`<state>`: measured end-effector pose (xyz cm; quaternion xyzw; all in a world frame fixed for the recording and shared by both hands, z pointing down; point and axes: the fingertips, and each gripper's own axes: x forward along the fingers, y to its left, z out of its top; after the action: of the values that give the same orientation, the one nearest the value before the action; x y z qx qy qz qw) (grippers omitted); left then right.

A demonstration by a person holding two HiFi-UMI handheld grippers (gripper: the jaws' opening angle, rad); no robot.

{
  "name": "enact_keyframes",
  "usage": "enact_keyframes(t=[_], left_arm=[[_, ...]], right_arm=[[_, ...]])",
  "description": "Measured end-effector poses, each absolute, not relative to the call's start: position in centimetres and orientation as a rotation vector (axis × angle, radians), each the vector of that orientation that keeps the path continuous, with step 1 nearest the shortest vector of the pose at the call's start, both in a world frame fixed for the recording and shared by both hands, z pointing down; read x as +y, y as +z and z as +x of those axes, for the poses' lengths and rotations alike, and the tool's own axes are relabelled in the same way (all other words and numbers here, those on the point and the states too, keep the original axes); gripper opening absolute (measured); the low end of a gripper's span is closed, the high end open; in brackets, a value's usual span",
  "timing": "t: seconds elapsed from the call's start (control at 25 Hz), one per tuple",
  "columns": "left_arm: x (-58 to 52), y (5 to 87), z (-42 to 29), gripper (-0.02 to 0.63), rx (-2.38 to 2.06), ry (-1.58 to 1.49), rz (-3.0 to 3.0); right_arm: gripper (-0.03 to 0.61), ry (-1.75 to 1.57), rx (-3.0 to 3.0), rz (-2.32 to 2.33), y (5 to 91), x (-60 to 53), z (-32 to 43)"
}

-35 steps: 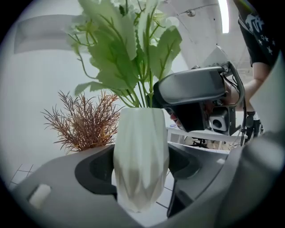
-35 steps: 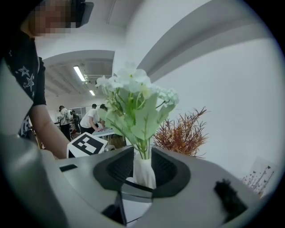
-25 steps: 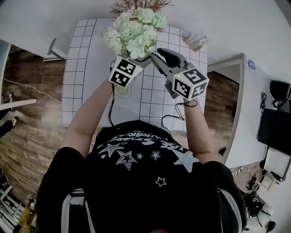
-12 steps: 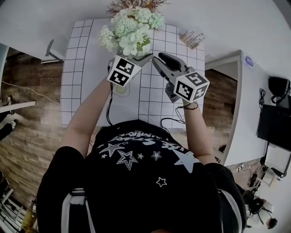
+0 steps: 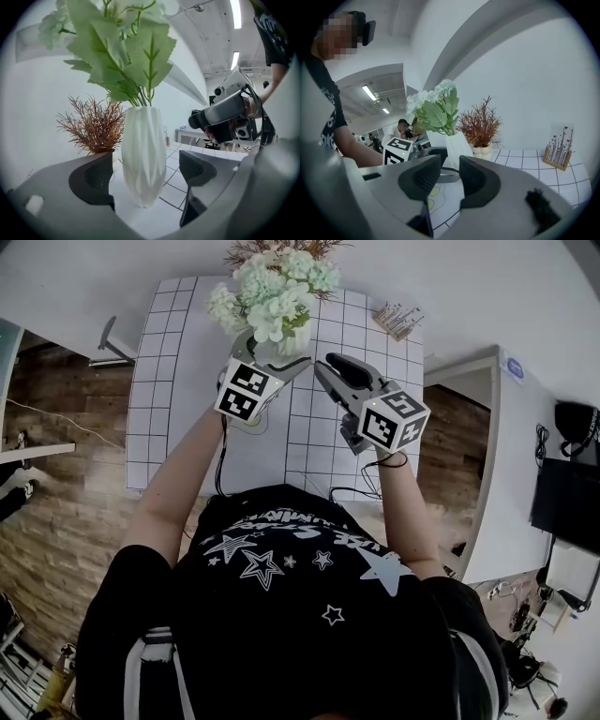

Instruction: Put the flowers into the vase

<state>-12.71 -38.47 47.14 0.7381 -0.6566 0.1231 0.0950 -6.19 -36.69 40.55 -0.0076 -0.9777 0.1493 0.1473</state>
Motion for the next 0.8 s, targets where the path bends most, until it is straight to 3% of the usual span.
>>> enact_keyframes(t=[0.8], left_arm=[[-27.6,41.4,-10.8,0.434,-2.291,0.250,1.901]], right_arm=[[0.129,0.497,-2.826,-0.286,41.1,-33.4,-4.0]])
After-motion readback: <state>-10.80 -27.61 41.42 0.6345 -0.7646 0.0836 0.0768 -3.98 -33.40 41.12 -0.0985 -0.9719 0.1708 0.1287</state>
